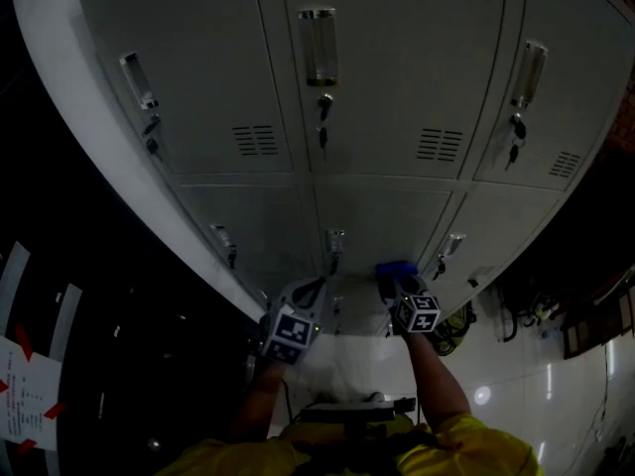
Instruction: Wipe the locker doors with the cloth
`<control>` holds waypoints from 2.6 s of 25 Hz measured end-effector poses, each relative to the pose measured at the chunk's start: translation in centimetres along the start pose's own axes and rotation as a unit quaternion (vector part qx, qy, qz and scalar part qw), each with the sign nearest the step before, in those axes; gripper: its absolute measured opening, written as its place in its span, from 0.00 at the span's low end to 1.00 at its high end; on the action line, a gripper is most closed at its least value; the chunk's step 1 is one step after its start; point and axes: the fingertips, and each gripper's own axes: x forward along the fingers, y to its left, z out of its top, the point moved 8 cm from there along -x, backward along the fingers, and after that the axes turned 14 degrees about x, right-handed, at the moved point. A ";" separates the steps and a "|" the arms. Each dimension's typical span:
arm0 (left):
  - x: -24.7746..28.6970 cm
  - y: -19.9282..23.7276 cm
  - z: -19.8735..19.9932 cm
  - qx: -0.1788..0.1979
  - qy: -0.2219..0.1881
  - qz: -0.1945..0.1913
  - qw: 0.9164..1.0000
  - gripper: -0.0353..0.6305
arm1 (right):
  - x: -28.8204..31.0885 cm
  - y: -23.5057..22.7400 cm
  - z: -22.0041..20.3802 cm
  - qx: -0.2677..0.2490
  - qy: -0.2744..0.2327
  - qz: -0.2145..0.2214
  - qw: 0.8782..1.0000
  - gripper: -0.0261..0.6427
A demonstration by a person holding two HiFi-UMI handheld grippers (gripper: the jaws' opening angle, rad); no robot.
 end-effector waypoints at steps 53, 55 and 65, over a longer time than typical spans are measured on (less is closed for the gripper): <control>-29.5 -28.9 5.1 0.000 -0.014 -0.005 1.000 0.06 | -52.1 18.6 -2.1 -0.069 -0.112 0.089 0.987 0.14; -32.2 -30.9 6.0 0.001 -0.016 -0.005 1.000 0.06 | -55.5 19.2 -2.6 -0.076 -0.114 0.091 0.986 0.14; -41.6 -36.1 8.3 0.030 -0.048 -0.028 0.998 0.06 | -66.0 24.5 -6.3 -0.073 -0.128 0.067 0.987 0.14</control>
